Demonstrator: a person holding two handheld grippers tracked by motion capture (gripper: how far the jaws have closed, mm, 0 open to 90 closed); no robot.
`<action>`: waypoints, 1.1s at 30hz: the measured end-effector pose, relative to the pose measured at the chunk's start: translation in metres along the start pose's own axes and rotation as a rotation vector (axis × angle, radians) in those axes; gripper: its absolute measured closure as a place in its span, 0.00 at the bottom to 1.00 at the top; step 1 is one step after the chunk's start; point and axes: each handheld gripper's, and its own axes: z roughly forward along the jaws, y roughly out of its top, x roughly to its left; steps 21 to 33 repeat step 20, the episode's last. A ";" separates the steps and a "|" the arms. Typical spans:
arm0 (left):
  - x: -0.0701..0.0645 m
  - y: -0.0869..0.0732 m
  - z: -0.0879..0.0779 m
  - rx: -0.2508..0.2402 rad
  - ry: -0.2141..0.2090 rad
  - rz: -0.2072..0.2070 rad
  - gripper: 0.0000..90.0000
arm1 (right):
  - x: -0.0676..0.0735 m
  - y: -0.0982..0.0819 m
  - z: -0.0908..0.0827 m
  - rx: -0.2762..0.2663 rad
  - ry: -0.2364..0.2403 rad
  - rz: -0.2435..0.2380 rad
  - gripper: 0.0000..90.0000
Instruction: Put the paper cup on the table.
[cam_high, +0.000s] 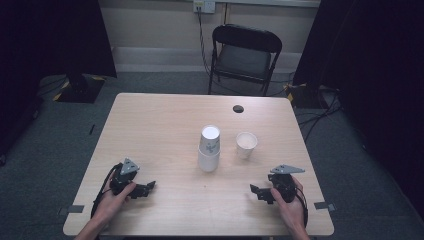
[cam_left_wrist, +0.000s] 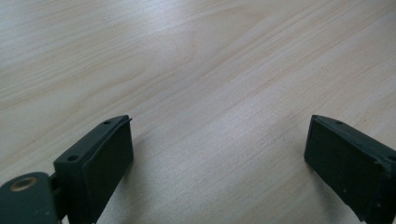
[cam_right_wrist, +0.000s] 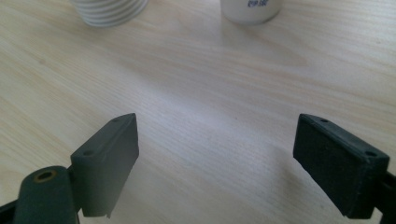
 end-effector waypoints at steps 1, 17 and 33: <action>0.000 0.000 0.000 0.000 0.000 0.000 0.08 | 0.000 -0.002 0.001 0.007 -0.012 -0.007 0.16; 0.000 0.001 0.001 0.006 -0.005 0.003 0.07 | 0.009 -0.014 0.016 -0.017 -0.089 -0.087 0.10; 0.000 0.001 0.001 0.006 -0.007 0.003 0.07 | 0.009 -0.014 0.016 -0.017 -0.089 -0.086 0.10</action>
